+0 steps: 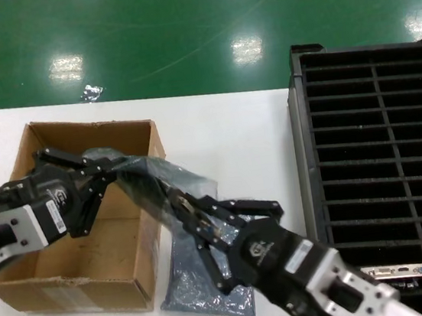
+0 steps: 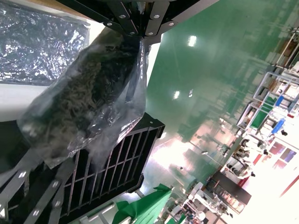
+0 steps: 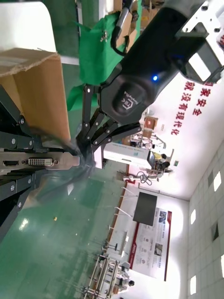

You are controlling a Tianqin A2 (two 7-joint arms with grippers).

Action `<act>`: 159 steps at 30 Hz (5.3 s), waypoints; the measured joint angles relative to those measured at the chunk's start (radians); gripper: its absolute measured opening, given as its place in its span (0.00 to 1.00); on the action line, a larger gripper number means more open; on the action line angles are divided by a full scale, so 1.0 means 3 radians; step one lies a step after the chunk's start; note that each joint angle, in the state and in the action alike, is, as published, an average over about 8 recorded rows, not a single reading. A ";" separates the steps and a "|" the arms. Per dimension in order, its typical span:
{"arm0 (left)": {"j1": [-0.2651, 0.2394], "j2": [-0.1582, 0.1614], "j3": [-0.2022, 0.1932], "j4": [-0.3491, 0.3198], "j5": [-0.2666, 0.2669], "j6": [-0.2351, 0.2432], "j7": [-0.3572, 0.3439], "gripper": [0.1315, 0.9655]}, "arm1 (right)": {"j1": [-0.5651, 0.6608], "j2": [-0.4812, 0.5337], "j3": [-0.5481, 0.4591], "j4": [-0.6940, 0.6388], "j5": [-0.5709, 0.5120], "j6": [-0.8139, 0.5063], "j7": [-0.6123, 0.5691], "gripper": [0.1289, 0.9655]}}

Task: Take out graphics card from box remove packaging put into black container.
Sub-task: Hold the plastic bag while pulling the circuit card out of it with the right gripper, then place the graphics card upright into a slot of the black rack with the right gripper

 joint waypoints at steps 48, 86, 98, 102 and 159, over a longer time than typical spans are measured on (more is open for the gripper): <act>0.0000 0.0000 0.0000 0.0000 0.0000 0.0000 0.0000 0.01 | -0.1921 0.0666 0.2431 0.0508 -0.0772 -0.0172 0.0594 0.07; 0.0000 0.0000 0.0000 0.0000 0.0000 0.0000 0.0001 0.01 | 0.1816 0.1763 -0.0190 0.0100 0.1445 0.0717 -0.1987 0.07; 0.0000 0.0000 0.0000 0.0000 0.0000 0.0000 0.0000 0.01 | 0.1982 0.2073 -0.0339 0.0390 0.1463 0.0641 -0.2113 0.07; 0.0000 0.0000 0.0000 0.0000 0.0000 0.0000 0.0000 0.01 | 0.1993 0.2167 -0.0353 0.0448 0.1464 0.0468 -0.2111 0.07; 0.0000 0.0001 -0.0001 0.0000 0.0000 0.0001 0.0000 0.01 | 0.1109 0.1583 0.0611 0.0275 -0.2869 -0.3301 0.2259 0.07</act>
